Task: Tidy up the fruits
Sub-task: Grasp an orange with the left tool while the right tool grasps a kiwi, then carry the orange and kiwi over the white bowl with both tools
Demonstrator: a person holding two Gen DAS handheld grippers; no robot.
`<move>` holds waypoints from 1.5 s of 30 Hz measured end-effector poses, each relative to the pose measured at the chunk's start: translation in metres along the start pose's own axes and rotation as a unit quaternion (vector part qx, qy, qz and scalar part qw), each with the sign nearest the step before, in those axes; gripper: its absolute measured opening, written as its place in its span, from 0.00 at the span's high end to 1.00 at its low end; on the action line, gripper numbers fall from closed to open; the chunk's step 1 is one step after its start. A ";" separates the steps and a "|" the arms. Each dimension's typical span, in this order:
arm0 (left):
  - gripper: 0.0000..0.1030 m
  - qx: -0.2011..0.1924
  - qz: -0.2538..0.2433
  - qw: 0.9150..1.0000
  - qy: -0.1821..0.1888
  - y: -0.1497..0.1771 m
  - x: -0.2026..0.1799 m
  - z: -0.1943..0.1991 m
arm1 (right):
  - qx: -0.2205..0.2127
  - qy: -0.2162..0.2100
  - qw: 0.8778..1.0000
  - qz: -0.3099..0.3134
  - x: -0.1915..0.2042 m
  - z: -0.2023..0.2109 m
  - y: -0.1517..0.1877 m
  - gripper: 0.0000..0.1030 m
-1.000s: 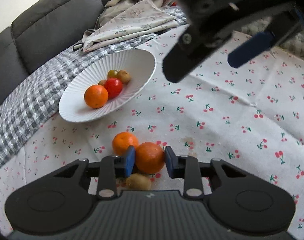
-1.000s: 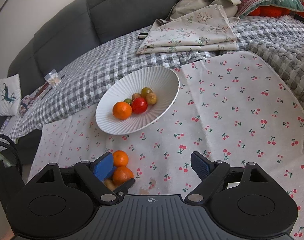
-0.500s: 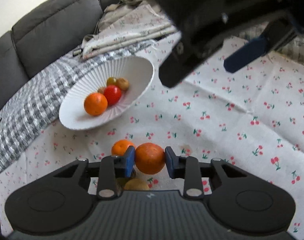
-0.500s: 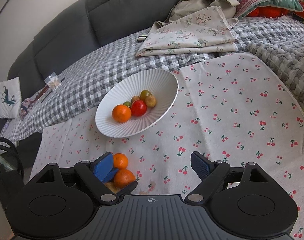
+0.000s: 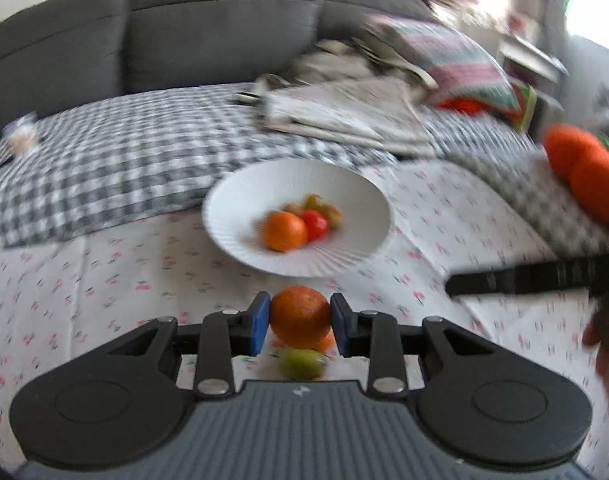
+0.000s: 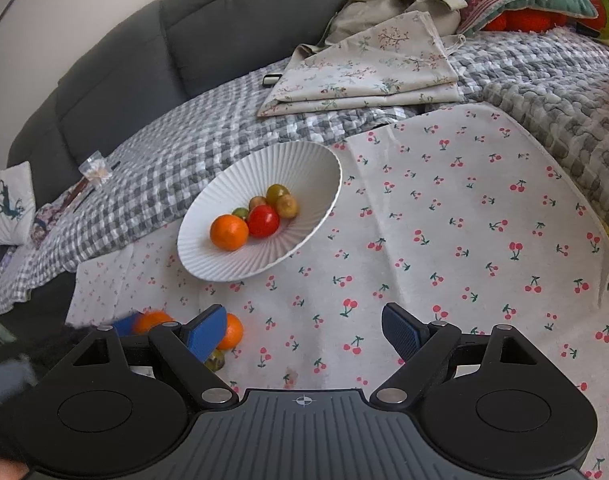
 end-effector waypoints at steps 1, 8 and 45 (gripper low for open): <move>0.70 -0.005 0.014 1.000 -0.003 -0.002 0.008 0.003 | 0.002 0.000 1.000 0.007 0.003 -0.002 0.002 0.16; 0.70 -0.025 0.103 0.993 -0.042 -0.006 0.057 0.014 | 0.014 -0.016 0.997 0.080 0.037 -0.015 0.024 0.16; 0.70 -0.032 0.126 0.991 -0.039 -0.003 0.070 0.013 | 0.005 -0.063 0.983 0.170 0.093 -0.028 0.050 0.78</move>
Point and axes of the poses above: each gripper's, at about its wrist camera, not at the fingertips, and z roughly against the way its jaws point, x to its left, y to its underside, the point moved 5 cm from there along -z, roughly the way its jaws point, and after that the axes turned 13 degrees about y, right-handed, at the moved point
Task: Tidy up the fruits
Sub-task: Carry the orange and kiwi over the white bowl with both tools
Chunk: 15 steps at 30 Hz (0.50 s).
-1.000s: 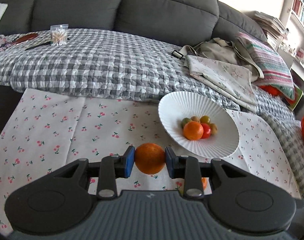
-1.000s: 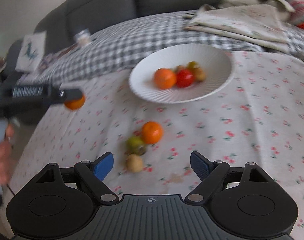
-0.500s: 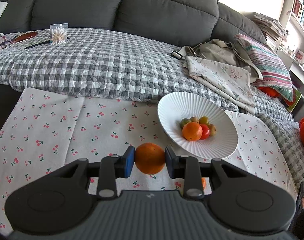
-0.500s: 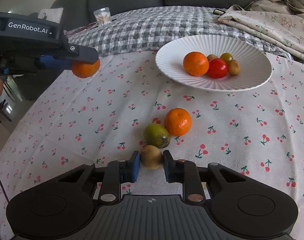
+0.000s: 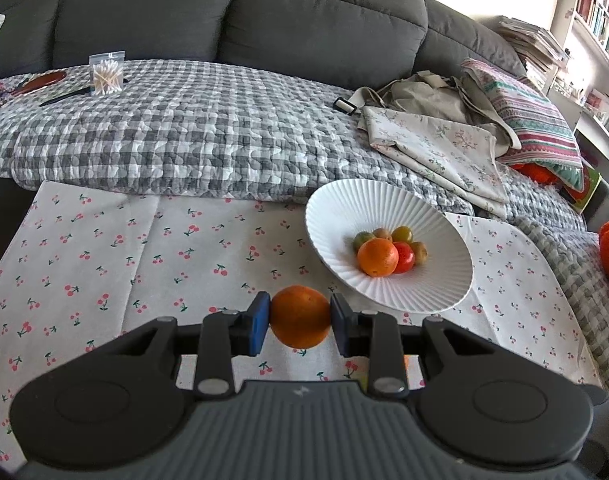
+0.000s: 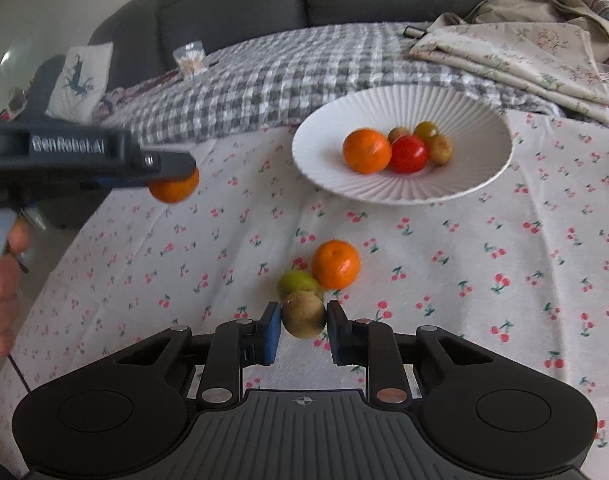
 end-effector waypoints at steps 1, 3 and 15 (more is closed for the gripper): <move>0.70 0.000 -0.001 1.000 0.001 0.000 -0.001 0.000 | -0.004 0.003 1.000 -0.002 -0.003 0.003 -0.002 0.78; 0.70 0.000 -0.003 1.000 0.003 -0.001 -0.002 -0.001 | -0.011 0.007 1.000 -0.009 -0.008 0.007 -0.007 0.78; 0.70 -0.012 -0.020 0.998 0.057 -0.008 -0.034 -0.018 | -0.051 0.029 0.997 -0.060 -0.051 0.025 -0.035 0.78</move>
Point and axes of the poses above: each gripper's, at about its wrist camera, not at the fingertips, and z roughly against the way its jaws point, x to its left, y to its underside, the point moved 5 cm from there along -z, roughly the way its jaws point, and after that the axes turned 13 degrees about y, right-handed, at the moved point
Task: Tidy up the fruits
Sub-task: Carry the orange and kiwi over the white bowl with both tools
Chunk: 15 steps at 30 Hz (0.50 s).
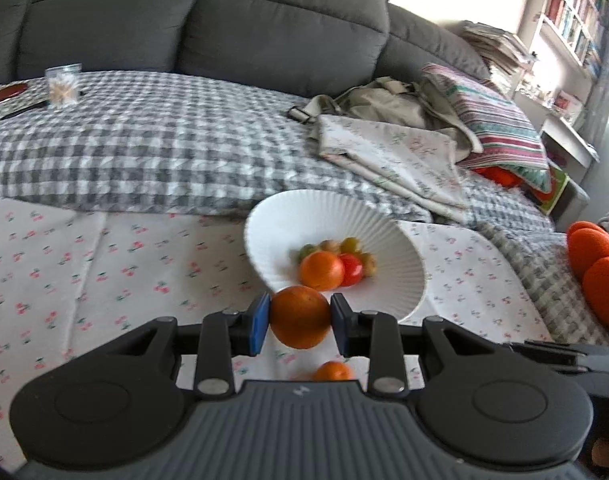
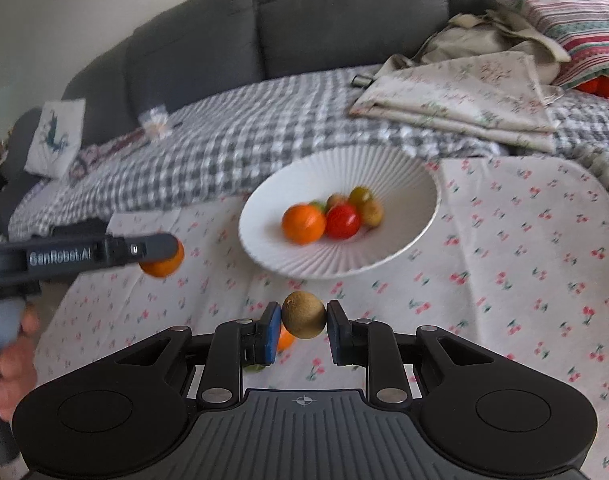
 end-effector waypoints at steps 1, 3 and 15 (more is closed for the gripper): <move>0.70 -0.001 -0.004 1.000 0.004 -0.001 -0.004 -0.004 | -0.002 0.001 1.000 -0.005 -0.004 0.000 -0.003 0.78; 0.70 0.000 -0.014 1.000 0.008 -0.002 -0.011 -0.011 | -0.006 0.005 1.000 -0.014 -0.010 -0.002 -0.008 0.78; 0.70 0.003 -0.046 0.999 0.013 -0.007 -0.022 -0.055 | -0.018 0.014 0.999 -0.047 -0.037 -0.021 -0.034 0.78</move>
Point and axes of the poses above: each gripper's, at about its wrist camera, not at the fingertips, and z roughly against the way its jaws point, x to its left, y to its underside, the point moved 5 cm from there along -z, roughly the way its jaws point, and after that the axes turned 13 degrees about y, right-handed, at the moved point
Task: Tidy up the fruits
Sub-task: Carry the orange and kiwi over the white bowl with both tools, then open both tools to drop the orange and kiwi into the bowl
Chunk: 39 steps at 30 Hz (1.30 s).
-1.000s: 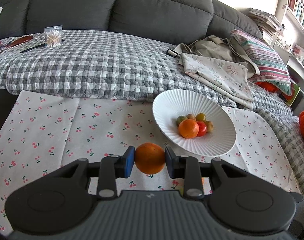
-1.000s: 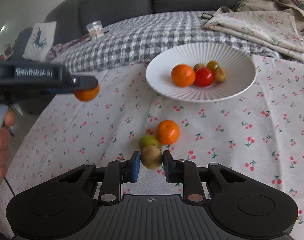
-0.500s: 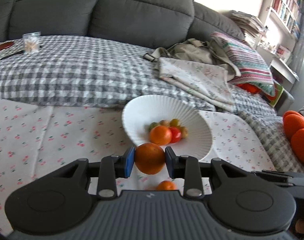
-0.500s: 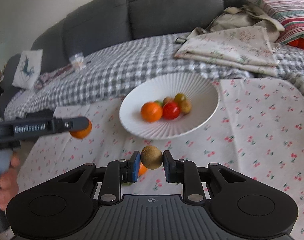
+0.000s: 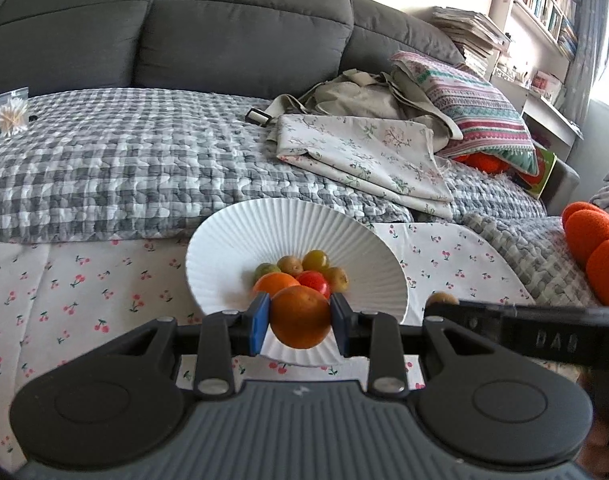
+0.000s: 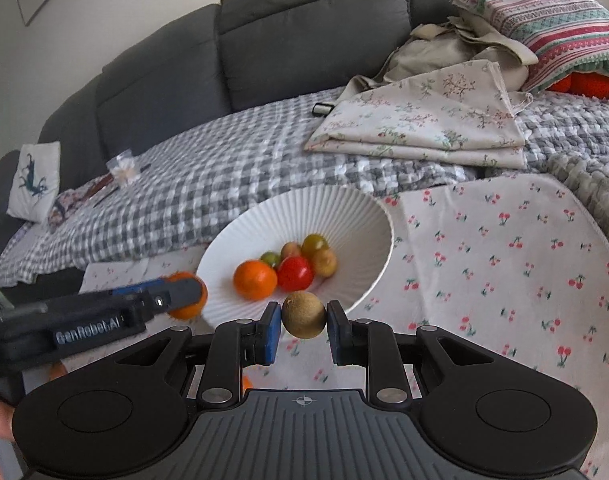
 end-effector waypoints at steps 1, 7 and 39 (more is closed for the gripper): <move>0.70 0.000 -0.002 1.000 -0.003 0.000 0.001 -0.003 | 0.000 -0.002 1.000 -0.005 -0.002 -0.003 -0.002 0.78; 0.70 0.003 -0.023 1.000 -0.007 0.001 0.000 -0.021 | 0.013 -0.004 1.000 -0.021 -0.006 -0.025 -0.008 0.78; 0.45 0.008 -0.113 0.993 -0.024 0.011 -0.019 -0.045 | 0.034 -0.014 0.994 -0.103 -0.017 -0.057 -0.010 0.69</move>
Point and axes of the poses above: each gripper's, at about its wrist camera, not at the fingertips, and z roughly against the way its jaws point, x to its left, y to its underside, the point moved 5 cm from there along -z, roughly the way its jaws point, and after that the axes turned 13 degrees about y, right-handed, at the moved point
